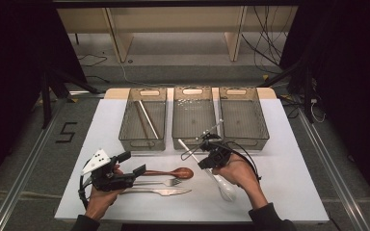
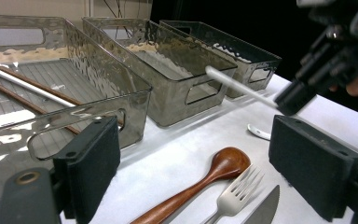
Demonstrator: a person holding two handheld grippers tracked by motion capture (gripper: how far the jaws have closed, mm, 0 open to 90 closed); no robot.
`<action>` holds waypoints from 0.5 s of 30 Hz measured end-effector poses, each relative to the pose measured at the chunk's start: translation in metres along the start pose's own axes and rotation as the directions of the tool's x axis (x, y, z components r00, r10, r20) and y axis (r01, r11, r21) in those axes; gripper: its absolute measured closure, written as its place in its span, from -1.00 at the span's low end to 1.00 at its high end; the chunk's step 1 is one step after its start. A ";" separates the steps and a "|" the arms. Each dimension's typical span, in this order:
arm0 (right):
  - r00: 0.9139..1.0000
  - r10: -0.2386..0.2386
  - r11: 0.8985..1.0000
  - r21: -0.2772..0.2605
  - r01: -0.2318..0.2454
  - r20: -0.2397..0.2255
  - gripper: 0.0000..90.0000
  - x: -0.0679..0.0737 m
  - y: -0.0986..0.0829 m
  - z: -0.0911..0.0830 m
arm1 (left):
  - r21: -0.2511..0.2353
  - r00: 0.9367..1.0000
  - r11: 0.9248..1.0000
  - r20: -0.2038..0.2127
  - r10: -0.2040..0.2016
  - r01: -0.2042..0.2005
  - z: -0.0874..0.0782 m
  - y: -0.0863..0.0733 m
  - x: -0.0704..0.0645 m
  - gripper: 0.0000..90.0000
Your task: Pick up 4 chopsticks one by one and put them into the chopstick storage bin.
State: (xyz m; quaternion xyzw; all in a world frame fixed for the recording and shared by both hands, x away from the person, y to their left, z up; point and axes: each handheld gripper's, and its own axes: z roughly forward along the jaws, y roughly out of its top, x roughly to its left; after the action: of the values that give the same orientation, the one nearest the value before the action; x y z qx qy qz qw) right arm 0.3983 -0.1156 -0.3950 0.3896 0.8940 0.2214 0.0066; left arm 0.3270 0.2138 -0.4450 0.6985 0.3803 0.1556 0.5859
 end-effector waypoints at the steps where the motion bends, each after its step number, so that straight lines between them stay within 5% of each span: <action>1: 1.000 0.001 1.000 -0.011 -0.001 -0.003 0.89 0.000 0.004 -0.001 | 0.001 1.000 1.000 0.000 0.002 -0.002 0.000 0.000 0.000 -0.64; 15: 0.999 -0.005 0.991 -0.135 -0.002 -0.049 0.89 -0.005 0.066 -0.003 | -0.003 1.000 1.000 0.000 -0.003 0.003 0.000 0.000 0.001 -0.64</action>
State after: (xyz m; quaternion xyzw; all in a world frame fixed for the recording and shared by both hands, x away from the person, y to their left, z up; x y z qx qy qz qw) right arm 0.4467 -0.0807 -0.3664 0.3819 0.8772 0.2907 0.0109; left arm 0.3273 0.2145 -0.4452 0.6971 0.3809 0.1552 0.5872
